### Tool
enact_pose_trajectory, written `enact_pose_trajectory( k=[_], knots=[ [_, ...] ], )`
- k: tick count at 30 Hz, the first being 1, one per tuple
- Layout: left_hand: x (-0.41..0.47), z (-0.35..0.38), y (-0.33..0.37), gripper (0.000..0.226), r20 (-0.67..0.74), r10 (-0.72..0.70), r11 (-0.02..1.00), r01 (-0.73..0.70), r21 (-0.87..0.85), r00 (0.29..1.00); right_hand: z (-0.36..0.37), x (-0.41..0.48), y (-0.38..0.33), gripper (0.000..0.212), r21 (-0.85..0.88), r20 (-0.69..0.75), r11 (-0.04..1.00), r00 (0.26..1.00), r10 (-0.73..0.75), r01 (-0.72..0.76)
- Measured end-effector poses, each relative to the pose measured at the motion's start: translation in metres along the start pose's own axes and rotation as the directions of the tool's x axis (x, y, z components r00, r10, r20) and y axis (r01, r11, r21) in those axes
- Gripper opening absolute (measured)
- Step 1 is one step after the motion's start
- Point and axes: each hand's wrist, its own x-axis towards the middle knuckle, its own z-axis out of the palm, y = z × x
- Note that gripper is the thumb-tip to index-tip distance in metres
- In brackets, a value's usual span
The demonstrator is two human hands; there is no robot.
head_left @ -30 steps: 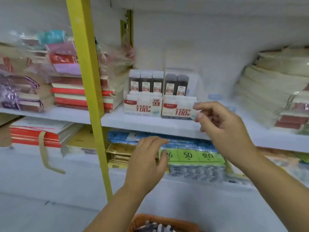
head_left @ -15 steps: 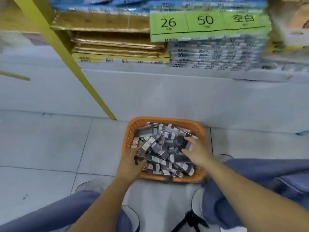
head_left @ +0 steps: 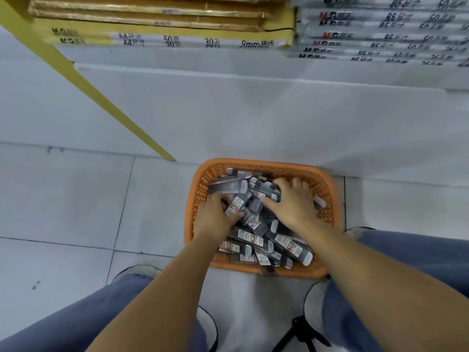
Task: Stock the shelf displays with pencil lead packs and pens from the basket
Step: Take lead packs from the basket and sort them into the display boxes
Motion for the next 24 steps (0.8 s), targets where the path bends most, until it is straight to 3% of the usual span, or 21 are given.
enact_pose_trajectory(
  k=[6, 9, 16, 19, 21, 24],
  knots=[
    [0.006, -0.003, 0.003, 0.06, 0.035, -0.094, 0.994, 0.096, -0.052, 0.995, -0.008, -0.006, 0.0, 0.049, 0.249, 0.048, 0.969, 0.999, -0.019, 0.006],
    [0.005, 0.003, 0.01, 0.065, -0.005, -0.131, 0.989, 0.13, -0.073, 0.991, -0.009, -0.016, 0.007, 0.05, 0.374, 0.048, 0.925, 0.997, 0.052, -0.066],
    [0.003, 0.015, 0.037, 0.069, -0.135, -0.219, 0.975, 0.211, -0.071, 0.966, -0.008, -0.022, 0.019, 0.048, 0.435, 0.195, 0.889, 0.979, 0.061, -0.142],
    [0.003, 0.014, 0.034, 0.071, -0.079, -0.249, 0.952, 0.228, -0.205, 0.965, -0.008, -0.018, 0.024, 0.057, 0.444, 0.211, 0.877, 0.973, 0.096, -0.183],
    [0.003, 0.009, 0.031, 0.07, 0.001, -0.272, 0.915, 0.259, -0.31, 0.962, -0.008, -0.017, 0.028, 0.043, 0.468, 0.231, 0.857, 0.966, 0.118, -0.216],
    [0.001, 0.0, 0.023, 0.043, 0.137, -0.226, 0.891, 0.262, -0.371, 0.964, -0.008, -0.02, 0.028, 0.032, 0.524, 0.3, 0.809, 0.946, 0.119, -0.268]
  ],
)
